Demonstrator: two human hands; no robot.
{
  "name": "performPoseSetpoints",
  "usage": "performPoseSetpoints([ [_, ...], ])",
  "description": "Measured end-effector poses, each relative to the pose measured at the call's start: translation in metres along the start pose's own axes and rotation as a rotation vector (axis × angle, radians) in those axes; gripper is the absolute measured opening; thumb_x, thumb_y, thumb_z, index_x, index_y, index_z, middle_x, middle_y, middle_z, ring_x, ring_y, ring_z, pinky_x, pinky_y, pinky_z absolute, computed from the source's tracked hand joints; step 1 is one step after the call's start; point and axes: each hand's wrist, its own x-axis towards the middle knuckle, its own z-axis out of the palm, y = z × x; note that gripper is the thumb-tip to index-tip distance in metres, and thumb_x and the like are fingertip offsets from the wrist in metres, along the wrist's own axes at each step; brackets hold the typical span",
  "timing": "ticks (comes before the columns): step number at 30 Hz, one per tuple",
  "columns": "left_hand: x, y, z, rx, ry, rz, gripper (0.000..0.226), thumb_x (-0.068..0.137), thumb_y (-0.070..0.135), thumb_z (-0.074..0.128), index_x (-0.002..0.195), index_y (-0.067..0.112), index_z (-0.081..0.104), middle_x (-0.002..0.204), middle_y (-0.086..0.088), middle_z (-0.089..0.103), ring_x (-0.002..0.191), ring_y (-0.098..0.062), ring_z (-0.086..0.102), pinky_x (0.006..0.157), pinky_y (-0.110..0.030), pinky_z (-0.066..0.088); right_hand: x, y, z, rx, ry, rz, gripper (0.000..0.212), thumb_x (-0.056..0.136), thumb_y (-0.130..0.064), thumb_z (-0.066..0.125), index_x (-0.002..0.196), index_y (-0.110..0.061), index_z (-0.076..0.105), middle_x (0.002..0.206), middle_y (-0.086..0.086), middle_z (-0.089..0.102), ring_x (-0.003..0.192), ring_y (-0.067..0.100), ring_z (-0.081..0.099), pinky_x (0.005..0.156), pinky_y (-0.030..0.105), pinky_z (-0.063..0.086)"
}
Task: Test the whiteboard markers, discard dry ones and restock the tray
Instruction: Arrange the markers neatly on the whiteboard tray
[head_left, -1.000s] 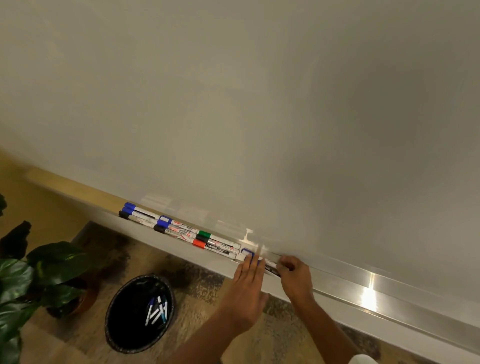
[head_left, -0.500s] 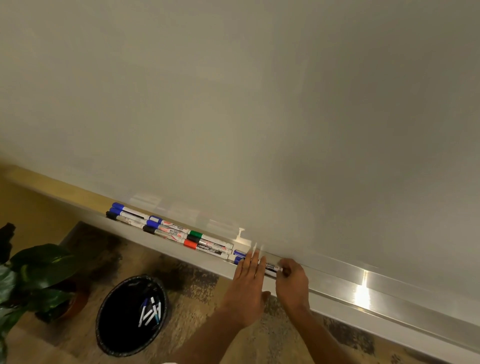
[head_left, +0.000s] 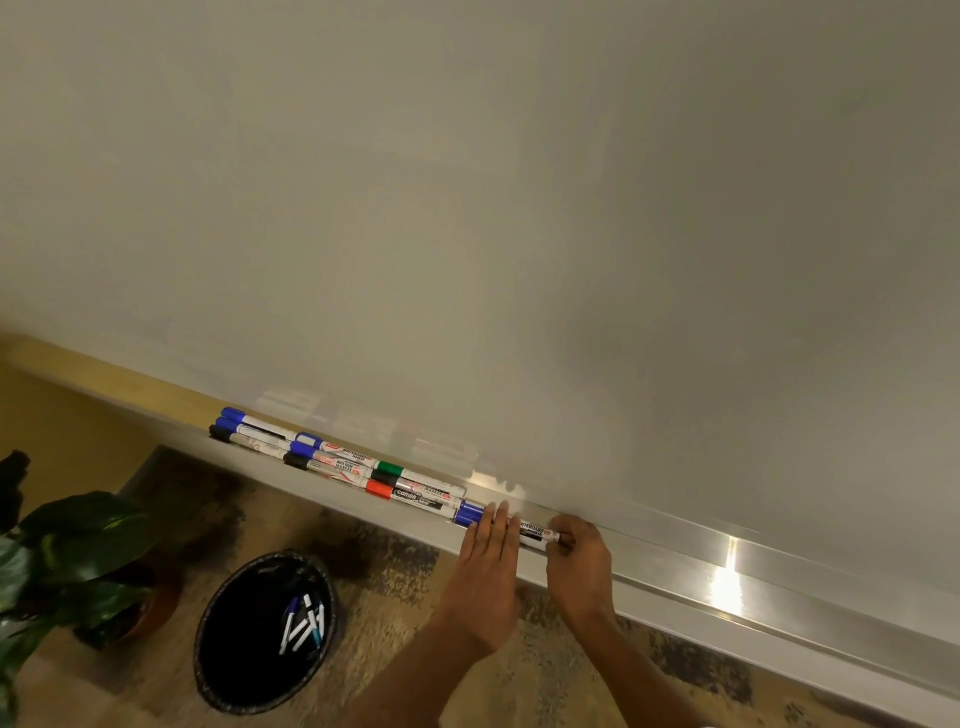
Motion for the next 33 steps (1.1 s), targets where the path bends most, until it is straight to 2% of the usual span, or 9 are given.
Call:
performPoseSetpoints([
  [8, -0.004, -0.001, -0.004, -0.021, 0.001, 0.001, 0.086, 0.108, 0.039, 0.039, 0.147, 0.014, -0.034, 0.160, -0.007, -0.039, 0.149, -0.028, -0.034, 0.128, -0.047, -0.006, -0.001, 0.002, -0.002, 0.012, -0.006, -0.034, 0.026, 0.089, 0.002, 0.063, 0.114, -0.008, 0.065, 0.111, 0.007, 0.065, 0.095, 0.017, 0.061, 0.082, 0.020, 0.046],
  [10, -0.006, -0.001, -0.006, -0.010, 0.018, 0.013, 0.084, 0.109, 0.038, 0.038, 0.149, 0.014, -0.032, 0.160, -0.006, -0.039, 0.149, -0.027, -0.034, 0.128, -0.047, -0.005, -0.002, 0.003, -0.002, 0.008, 0.015, -0.056, 0.023, 0.090, -0.003, 0.064, 0.112, -0.010, 0.066, 0.109, 0.006, 0.065, 0.095, 0.018, 0.062, 0.083, 0.023, 0.049],
  [13, -0.010, 0.003, -0.015, -0.029, 0.076, 0.045, 0.081, 0.108, 0.044, 0.035, 0.150, 0.018, -0.030, 0.159, -0.002, -0.039, 0.149, -0.024, -0.034, 0.127, -0.043, -0.011, -0.007, 0.006, -0.003, -0.053, 0.063, -0.151, 0.018, 0.095, -0.016, 0.061, 0.113, -0.014, 0.064, 0.111, 0.002, 0.064, 0.099, 0.017, 0.060, 0.086, 0.028, 0.050],
  [16, -0.012, 0.003, -0.020, -0.041, 0.169, 0.047, 0.074, 0.107, 0.053, 0.024, 0.154, 0.023, -0.026, 0.157, 0.003, -0.041, 0.148, -0.021, -0.035, 0.123, -0.038, -0.018, -0.021, 0.004, -0.008, -0.127, 0.115, -0.267, 0.028, 0.099, -0.030, 0.053, 0.121, -0.015, 0.062, 0.123, -0.001, 0.060, 0.111, 0.013, 0.054, 0.092, 0.027, 0.047],
  [18, -0.014, 0.000, -0.021, -0.040, 0.238, 0.050, 0.073, 0.102, 0.062, 0.005, 0.159, 0.023, -0.019, 0.162, 0.001, -0.034, 0.151, -0.021, -0.031, 0.123, -0.038, -0.021, -0.029, 0.001, -0.014, -0.193, 0.151, -0.365, 0.038, 0.102, -0.039, 0.043, 0.124, -0.015, 0.062, 0.130, 0.002, 0.059, 0.122, 0.019, 0.051, 0.102, 0.038, 0.047],
  [20, -0.020, -0.002, -0.025, -0.071, 0.258, 0.053, 0.082, 0.093, 0.070, -0.014, 0.160, 0.024, -0.019, 0.165, -0.001, -0.031, 0.151, -0.020, -0.032, 0.122, -0.037, -0.021, -0.035, -0.002, -0.021, -0.283, 0.182, -0.483, 0.043, 0.102, -0.041, 0.034, 0.125, -0.016, 0.061, 0.134, 0.004, 0.058, 0.129, 0.024, 0.046, 0.109, 0.044, 0.041],
  [25, -0.040, 0.000, -0.045, -0.080, 0.274, 0.024, 0.096, 0.075, 0.080, -0.032, 0.154, 0.025, -0.030, 0.159, -0.001, -0.042, 0.148, -0.020, -0.037, 0.121, -0.037, -0.021, -0.054, -0.011, -0.037, -0.449, 0.192, -0.557, 0.039, 0.104, -0.035, 0.036, 0.137, -0.020, 0.051, 0.151, 0.003, 0.043, 0.146, 0.020, 0.025, 0.120, 0.044, 0.021],
  [29, -0.049, 0.006, -0.055, -0.056, 0.306, 0.062, 0.099, 0.077, 0.080, -0.031, 0.158, 0.023, -0.025, 0.162, -0.001, -0.039, 0.149, -0.018, -0.037, 0.120, -0.035, -0.025, -0.071, -0.021, -0.047, -0.519, 0.191, -0.552, 0.046, 0.105, -0.040, 0.028, 0.145, -0.021, 0.042, 0.159, 0.001, 0.028, 0.151, 0.015, 0.009, 0.122, 0.043, 0.012],
  [33, -0.059, 0.016, -0.064, -0.058, 0.337, 0.121, 0.094, 0.082, 0.080, -0.023, 0.158, 0.024, -0.024, 0.161, 0.004, -0.039, 0.147, -0.013, -0.040, 0.119, -0.034, -0.024, -0.089, -0.029, -0.063, -0.519, 0.260, -0.495, 0.052, 0.105, -0.046, 0.022, 0.147, -0.019, 0.039, 0.161, 0.001, 0.024, 0.151, 0.015, 0.006, 0.122, 0.042, 0.008],
])
